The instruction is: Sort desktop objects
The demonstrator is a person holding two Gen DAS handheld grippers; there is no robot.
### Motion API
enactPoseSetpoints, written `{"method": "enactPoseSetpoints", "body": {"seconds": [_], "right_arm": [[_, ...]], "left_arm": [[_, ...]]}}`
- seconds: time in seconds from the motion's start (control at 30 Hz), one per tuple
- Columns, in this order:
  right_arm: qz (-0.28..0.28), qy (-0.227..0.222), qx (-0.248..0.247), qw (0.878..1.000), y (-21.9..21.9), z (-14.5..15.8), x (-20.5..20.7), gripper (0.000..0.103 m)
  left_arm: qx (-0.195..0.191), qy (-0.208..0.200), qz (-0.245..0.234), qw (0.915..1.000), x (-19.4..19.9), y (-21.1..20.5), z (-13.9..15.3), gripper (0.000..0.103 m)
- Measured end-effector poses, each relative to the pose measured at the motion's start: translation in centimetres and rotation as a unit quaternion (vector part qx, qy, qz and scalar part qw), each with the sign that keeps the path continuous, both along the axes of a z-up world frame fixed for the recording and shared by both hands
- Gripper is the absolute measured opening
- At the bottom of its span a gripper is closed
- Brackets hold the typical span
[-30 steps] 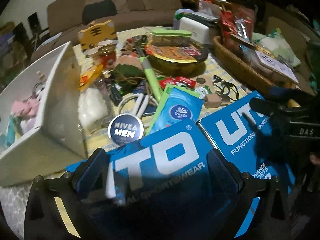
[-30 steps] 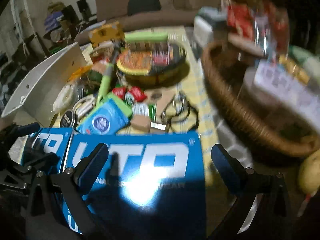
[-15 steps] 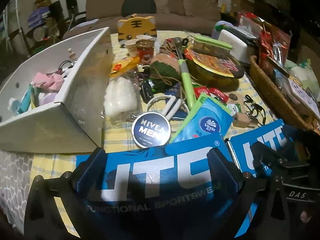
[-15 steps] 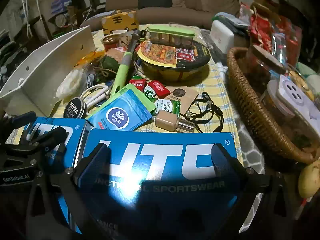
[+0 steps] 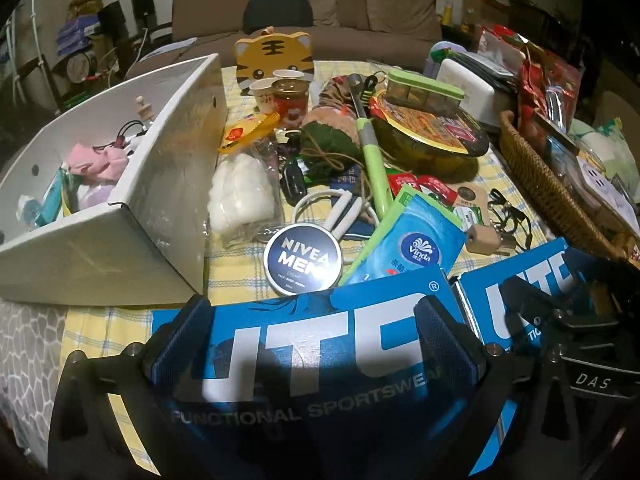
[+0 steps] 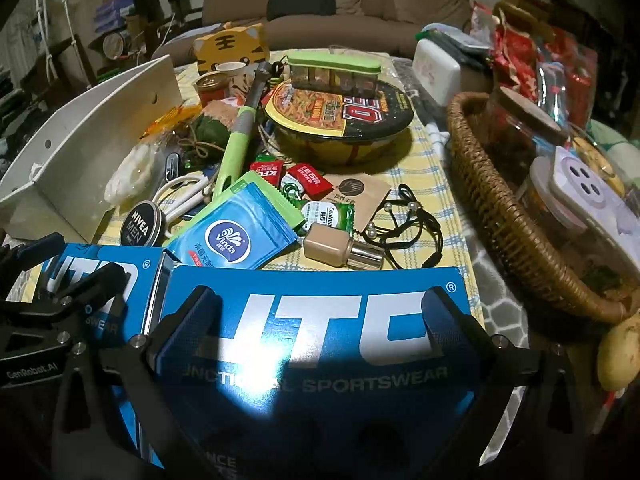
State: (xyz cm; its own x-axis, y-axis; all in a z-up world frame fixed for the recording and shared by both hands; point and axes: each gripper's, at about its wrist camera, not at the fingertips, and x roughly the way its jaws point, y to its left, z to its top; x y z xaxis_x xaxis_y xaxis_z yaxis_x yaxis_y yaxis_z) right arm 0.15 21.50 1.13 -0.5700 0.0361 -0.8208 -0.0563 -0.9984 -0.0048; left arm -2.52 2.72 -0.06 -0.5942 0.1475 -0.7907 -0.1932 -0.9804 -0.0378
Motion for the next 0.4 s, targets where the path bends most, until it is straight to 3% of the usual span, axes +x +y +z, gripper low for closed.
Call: {"method": "enactPoseSetpoints", "body": {"seconds": [0.4], "right_arm": [[0.0, 0.0, -0.001, 1.0, 0.03, 0.01, -0.01, 0.103]], "left_arm": [[-0.001, 0.0, 0.002, 1.0, -0.11, -0.1, 0.0, 0.103]]}}
